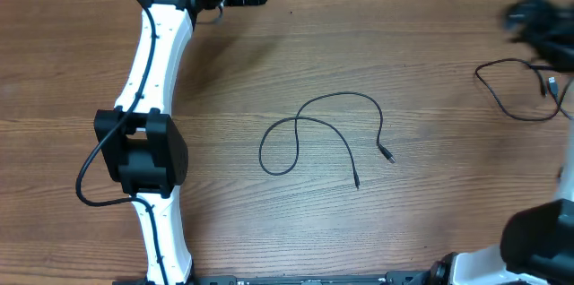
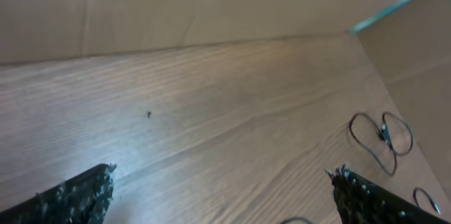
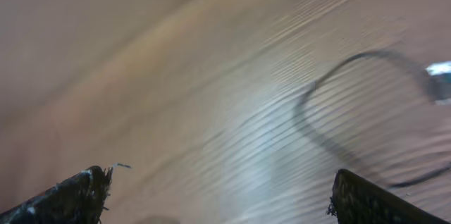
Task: Untangle cables
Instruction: 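Move the right gripper left and down onto the center black cable, then close the right gripper on the center black cable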
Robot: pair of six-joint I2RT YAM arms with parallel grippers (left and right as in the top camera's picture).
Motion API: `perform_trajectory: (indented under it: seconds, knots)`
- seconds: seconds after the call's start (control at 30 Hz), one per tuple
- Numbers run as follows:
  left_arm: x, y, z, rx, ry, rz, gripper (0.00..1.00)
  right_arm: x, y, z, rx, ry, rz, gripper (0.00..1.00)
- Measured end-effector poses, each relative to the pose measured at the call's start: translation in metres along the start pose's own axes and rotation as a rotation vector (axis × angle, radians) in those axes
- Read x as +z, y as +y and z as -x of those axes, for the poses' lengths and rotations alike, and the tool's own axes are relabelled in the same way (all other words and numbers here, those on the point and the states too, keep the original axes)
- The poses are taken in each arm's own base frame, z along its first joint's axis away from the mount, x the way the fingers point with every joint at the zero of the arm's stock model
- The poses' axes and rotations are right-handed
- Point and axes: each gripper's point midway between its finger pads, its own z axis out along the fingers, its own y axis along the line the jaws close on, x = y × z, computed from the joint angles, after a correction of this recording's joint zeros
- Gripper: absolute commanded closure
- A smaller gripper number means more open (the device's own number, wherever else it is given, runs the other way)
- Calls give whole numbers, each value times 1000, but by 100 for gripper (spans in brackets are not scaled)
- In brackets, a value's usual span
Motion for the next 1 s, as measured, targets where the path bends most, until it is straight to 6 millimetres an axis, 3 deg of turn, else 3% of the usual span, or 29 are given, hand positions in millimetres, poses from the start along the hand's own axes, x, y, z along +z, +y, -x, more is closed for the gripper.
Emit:
perform_trajectory:
  seconds: [0.07, 0.17, 0.37, 0.63, 0.87, 1.0]
  knots:
    - [-11, -3, 8, 14, 0, 18, 0, 11, 26, -26, -91, 70, -17, 0]
    - [-34, 0, 16, 36, 14, 104, 0, 23, 45, -72, -192, 218, -56, 0]
    - [-78, 6, 30, 132, 10, 298, 0, 30, 31, -133, -248, 477, -130, 0]
    - [-133, -17, 63, 251, -101, 418, 0, 18, 35, -197, -344, 714, -82, 0]
    - [-143, -19, 61, 277, -90, 447, 0, 22, 56, -268, -496, 846, -48, 0]
    - [-144, -16, 57, 285, -68, 460, 0, 32, 52, -298, -521, 880, -50, 0]
